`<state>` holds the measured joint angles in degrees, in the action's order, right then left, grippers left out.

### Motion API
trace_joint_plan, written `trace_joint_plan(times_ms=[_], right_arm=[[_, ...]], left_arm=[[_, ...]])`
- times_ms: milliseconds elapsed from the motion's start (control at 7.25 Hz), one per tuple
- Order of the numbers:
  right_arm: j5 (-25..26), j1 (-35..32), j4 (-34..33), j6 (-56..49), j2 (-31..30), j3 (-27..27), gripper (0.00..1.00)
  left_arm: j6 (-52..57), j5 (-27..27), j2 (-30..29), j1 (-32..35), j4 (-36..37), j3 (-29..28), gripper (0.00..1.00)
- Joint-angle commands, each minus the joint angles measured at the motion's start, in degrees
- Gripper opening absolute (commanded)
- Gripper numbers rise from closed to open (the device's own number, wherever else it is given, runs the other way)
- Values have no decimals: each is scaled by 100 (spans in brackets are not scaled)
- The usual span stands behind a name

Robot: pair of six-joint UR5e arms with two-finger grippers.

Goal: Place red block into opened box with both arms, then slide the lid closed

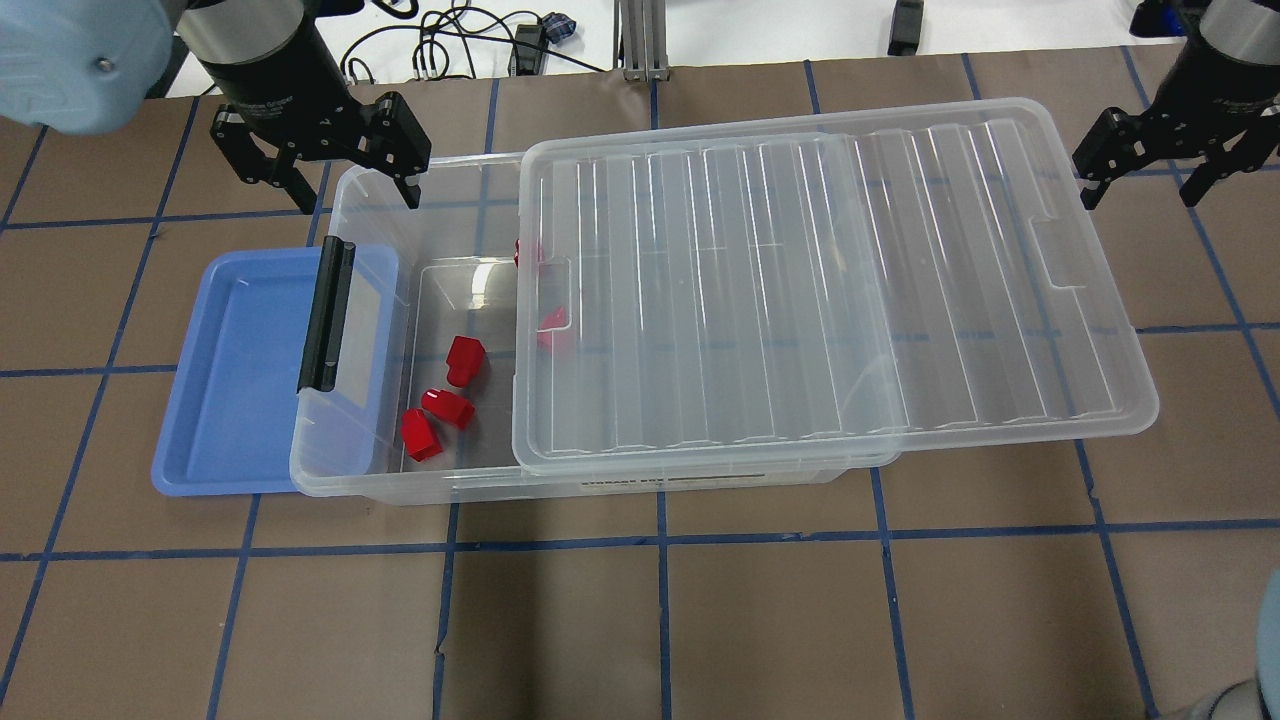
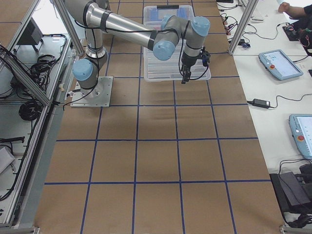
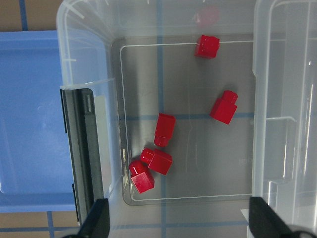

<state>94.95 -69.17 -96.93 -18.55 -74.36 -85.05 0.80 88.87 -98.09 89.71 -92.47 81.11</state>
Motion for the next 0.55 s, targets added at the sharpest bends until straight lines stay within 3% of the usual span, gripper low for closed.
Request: trace_joint_plan(times_ms=[0,414], right_arm=[[164,253,-300,-629,132,-11,100],[103,299,-282,-597,185,-273,100]], left_arm=[[8,-1,246,3,-25,10,100],[25,-89,465,20,-8,151,100]])
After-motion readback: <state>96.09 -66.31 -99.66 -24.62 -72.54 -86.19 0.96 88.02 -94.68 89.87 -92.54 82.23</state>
